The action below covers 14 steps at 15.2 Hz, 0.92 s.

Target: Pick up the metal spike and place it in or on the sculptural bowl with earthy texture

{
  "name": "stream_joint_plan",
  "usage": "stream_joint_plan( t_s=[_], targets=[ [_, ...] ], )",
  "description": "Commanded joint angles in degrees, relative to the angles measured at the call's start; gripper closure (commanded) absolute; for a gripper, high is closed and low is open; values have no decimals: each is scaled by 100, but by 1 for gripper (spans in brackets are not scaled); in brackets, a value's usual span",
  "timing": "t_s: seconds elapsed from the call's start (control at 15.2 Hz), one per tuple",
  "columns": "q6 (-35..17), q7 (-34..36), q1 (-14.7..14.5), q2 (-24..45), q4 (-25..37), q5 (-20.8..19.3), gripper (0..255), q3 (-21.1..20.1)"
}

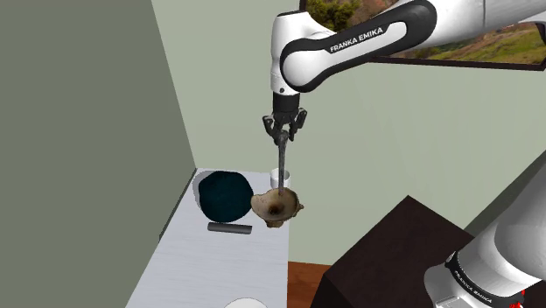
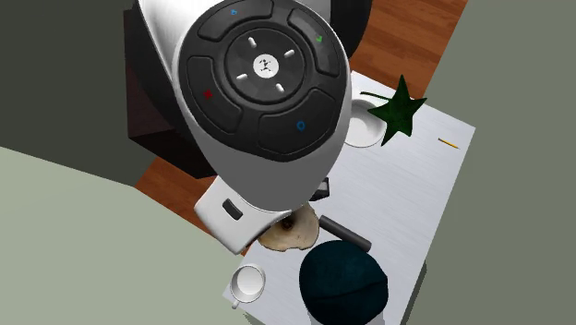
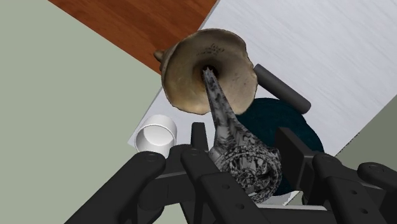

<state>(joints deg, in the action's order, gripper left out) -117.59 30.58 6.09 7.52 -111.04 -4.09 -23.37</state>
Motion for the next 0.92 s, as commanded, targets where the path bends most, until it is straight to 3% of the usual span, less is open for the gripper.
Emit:
stream_joint_plan(
  t_s=[0.0,0.26,0.73,0.79,0.86],
  targets=[
    [-150,32,-10,65,-87,-36,255,2],
    [-435,83,-23,196,-253,-107,255,14],
    [-435,83,-23,196,-253,-107,255,14],
    [-435,83,-23,196,-253,-107,0,14],
    [-435,83,-23,196,-254,-107,0,14]
  ],
)
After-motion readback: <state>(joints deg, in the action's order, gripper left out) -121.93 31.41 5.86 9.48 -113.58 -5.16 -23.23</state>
